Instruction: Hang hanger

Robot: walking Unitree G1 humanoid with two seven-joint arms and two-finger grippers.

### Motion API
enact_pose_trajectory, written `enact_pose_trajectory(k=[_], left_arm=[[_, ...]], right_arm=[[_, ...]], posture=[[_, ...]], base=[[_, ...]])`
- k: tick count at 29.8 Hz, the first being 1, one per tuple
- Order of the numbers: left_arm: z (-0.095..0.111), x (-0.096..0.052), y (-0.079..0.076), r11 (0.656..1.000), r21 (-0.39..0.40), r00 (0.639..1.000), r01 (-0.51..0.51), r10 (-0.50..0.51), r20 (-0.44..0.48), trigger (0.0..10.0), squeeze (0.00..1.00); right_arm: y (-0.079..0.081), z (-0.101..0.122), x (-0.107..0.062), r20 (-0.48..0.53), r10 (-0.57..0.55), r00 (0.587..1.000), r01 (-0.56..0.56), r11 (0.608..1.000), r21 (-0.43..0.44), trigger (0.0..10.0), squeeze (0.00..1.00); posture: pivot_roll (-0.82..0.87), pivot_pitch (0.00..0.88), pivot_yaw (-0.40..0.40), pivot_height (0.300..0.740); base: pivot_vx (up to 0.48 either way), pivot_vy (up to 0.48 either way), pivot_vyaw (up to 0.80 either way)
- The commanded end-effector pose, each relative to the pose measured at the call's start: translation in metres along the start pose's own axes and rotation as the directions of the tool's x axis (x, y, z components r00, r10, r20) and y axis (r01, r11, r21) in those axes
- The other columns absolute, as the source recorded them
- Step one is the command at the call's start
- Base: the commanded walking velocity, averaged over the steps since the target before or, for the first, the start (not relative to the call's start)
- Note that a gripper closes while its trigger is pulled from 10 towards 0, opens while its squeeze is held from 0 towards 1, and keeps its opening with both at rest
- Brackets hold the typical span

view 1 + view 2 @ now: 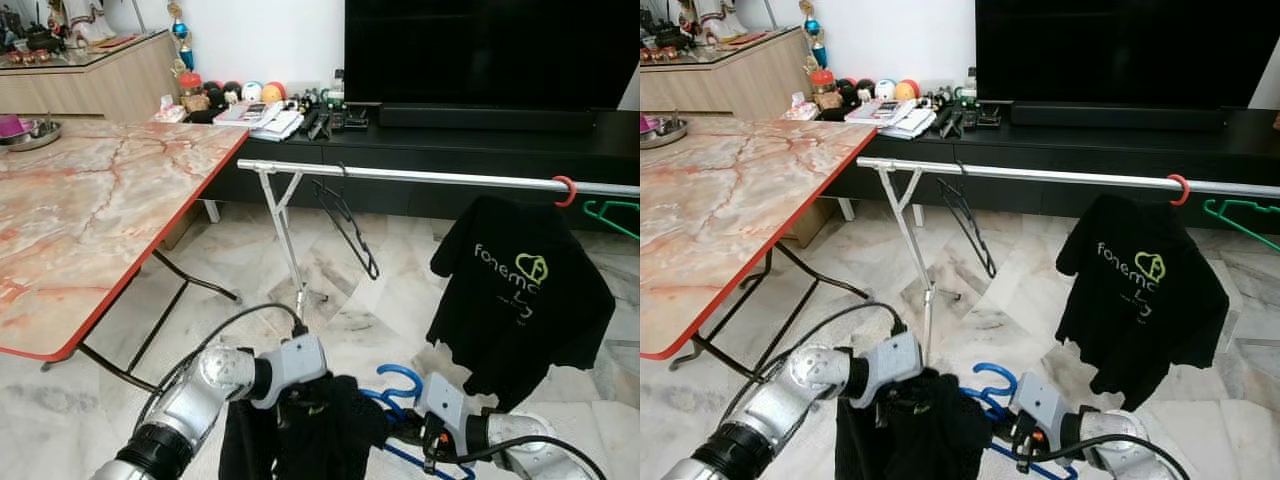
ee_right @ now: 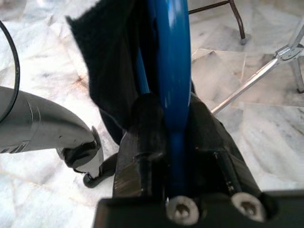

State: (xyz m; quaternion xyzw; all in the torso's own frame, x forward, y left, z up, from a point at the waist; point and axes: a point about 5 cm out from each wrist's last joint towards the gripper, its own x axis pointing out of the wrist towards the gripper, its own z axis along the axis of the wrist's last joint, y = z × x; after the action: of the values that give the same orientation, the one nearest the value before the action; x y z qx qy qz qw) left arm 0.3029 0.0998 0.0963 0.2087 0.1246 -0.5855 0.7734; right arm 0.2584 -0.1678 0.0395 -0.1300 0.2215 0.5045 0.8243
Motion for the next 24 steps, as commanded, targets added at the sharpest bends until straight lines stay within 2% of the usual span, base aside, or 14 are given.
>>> enact_pose_trajectory(k=[1,6,13,14,19,24], left_arm=[[0.030,0.002,-0.001,1.000,0.006,0.983,0.017,-0.018,0.183,10.0,0.00],[0.034,0.000,-0.004,0.999,-0.018,0.976,0.040,-0.035,0.215,10.0,0.00],[0.048,-0.003,-0.010,0.990,-0.058,0.946,0.125,-0.101,0.309,10.0,0.00],[0.050,-0.004,-0.013,0.985,-0.061,0.938,0.164,-0.136,0.318,10.0,0.00],[0.047,-0.006,-0.021,0.976,-0.043,0.938,0.214,-0.193,0.287,10.0,0.00],[0.044,-0.005,-0.022,0.979,-0.046,0.950,0.197,-0.180,0.255,10.0,0.00]], right_arm=[[0.005,-0.010,0.005,-0.036,-0.019,0.999,0.021,0.998,0.056,0.0,0.00],[0.007,-0.011,0.004,-0.035,-0.016,0.999,0.018,0.998,0.061,0.0,0.00],[0.008,-0.012,0.004,-0.038,-0.009,0.999,0.012,0.998,0.063,0.0,0.00],[0.009,-0.012,0.005,-0.039,-0.006,0.999,0.009,0.998,0.063,0.0,0.00],[0.010,-0.013,0.006,-0.040,-0.002,0.999,0.004,0.998,0.063,0.0,0.00],[0.009,-0.013,0.004,-0.045,-0.009,0.999,0.012,0.998,0.065,0.0,0.00]], posture=[[0.01,0.066,0.062,0.740],[0.02,0.072,0.064,0.740],[0.02,0.080,0.066,0.740],[0.02,0.082,0.067,0.740],[0.02,0.088,0.069,0.740],[0.02,0.094,0.068,0.740]], base=[[0.000,0.000,0.00],[0.000,0.000,0.00],[0.000,0.000,0.00],[0.000,0.000,0.00],[0.000,0.000,0.00],[0.000,0.000,0.00]])
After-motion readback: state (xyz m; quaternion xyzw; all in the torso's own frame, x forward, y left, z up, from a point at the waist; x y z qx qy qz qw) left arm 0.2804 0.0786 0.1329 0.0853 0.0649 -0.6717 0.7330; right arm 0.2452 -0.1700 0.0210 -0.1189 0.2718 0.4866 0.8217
